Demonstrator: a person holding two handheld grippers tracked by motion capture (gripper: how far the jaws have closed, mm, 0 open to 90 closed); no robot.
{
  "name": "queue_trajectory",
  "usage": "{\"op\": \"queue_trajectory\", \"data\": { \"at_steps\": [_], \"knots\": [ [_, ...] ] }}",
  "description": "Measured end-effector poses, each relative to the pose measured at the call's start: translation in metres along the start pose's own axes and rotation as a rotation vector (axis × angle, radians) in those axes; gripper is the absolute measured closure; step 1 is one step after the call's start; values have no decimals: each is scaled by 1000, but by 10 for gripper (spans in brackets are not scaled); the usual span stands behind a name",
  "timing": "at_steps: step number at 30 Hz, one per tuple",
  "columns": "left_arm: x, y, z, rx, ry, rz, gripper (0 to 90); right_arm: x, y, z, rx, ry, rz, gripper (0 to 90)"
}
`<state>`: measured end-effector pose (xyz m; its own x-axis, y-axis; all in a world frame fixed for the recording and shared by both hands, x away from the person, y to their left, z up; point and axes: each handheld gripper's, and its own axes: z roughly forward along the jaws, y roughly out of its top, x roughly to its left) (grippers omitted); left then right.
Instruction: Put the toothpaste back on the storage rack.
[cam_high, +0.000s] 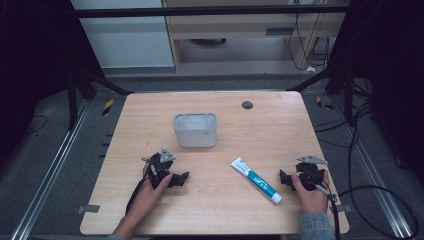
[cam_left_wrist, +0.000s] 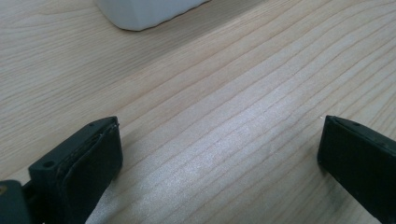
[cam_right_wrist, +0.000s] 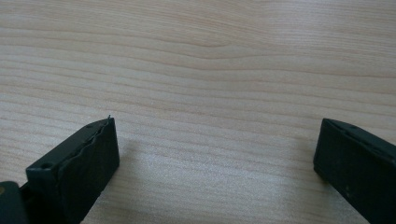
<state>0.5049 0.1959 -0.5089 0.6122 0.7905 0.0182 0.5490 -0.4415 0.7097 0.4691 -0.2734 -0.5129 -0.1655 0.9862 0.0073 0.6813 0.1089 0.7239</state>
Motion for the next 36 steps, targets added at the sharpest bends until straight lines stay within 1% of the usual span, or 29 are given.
{"op": "queue_trajectory", "data": {
  "at_steps": [4, 7, 9, 10, 11, 12, 13, 14, 15, 16, 17, 18, 19, 20, 21, 22, 23, 24, 25, 26, 27, 29, 31, 32, 33, 34, 35, 36],
  "knots": [
    [0, 0, 0, -1, -1, 0, 0, 0, 0, 0, 0, 3, -1, 6],
    [0, 0, 0, 1, 0, 2, 0, -1, 0, 0, 0, 15, -12, 28],
    [0, 0, 0, -1, 0, 1, 0, -1, 3, -4, 13, 33, -40, 112],
    [0, 0, 0, -1, 0, 1, 0, 1, 5, -7, 15, 37, -61, 98],
    [0, 0, 0, -1, 0, 1, 0, 5, 12, -17, 18, 30, -105, 99],
    [0, 0, 0, -1, 0, 1, 0, 5, 12, -17, 18, 30, -105, 99],
    [0, 0, 0, -1, 0, 1, 0, 7, 20, -27, 24, 29, -127, 116],
    [0, 0, 0, -1, 0, 1, 0, 7, 20, -27, 24, 29, -127, 116],
    [0, 0, 0, -1, 0, 1, 0, 9, 24, -33, 27, 33, -136, 129],
    [0, 0, 0, -1, -1, 1, 0, 15, 31, -43, 35, 47, -169, 136],
    [0, 0, 0, -1, -1, 1, 0, 15, 31, -43, 35, 47, -169, 136],
    [0, 0, 0, -1, 0, 1, 0, 22, 37, -52, 46, 77, -197, 168],
    [0, 0, 0, -1, 0, 1, 0, 22, 37, -52, 46, 77, -197, 168],
    [0, 0, 0, -1, 0, 1, 0, 31, 44, -59, 56, 96, -232, 198],
    [0, 0, 0, -1, 0, 1, 0, 31, 44, -59, 56, 96, -232, 198],
    [0, 0, 0, -1, 0, 1, 0, 36, 48, -62, 65, 99, -255, 206],
    [0, 0, 0, -1, 0, 1, 0, 45, 55, -67, 74, 118, -284, 236],
    [0, 0, 0, -1, 0, 1, 0, 45, 55, -67, 74, 118, -284, 236],
    [0, 0, 0, -1, 0, 1, 0, 49, 58, -69, 77, 131, -290, 245],
    [0, 0, 0, -1, 0, 1, 0, 56, 64, -71, 91, 152, -316, 275],
    [0, 0, 0, -1, 0, 1, 0, 56, 64, -71, 91, 152, -316, 275],
    [0, 0, 0, -1, 0, 1, 0, 63, 70, -71, 109, 166, -345, 286],
    [0, 0, 0, -1, 0, 1, 0, 69, 74, -69, 121, 191, -352, 298],
    [0, 0, 0, -1, -2, 3, 0, 74, 75, -65, 137, 202, -358, 305],
    [0, 0, 0, -1, -2, 3, 0, 74, 75, -65, 137, 202, -358, 305],
    [0, 0, 0, 0, -2, 3, 0, 79, 76, -60, 158, 206, -368, 307],
    [0, 0, 0, -1, -2, 3, 0, 79, 76, -60, 158, 206, -368, 307],
    [0, 0, 0, -1, -2, 4, 0, 82, 76, -58, 172, 213, -369, 309]
  ]
}}
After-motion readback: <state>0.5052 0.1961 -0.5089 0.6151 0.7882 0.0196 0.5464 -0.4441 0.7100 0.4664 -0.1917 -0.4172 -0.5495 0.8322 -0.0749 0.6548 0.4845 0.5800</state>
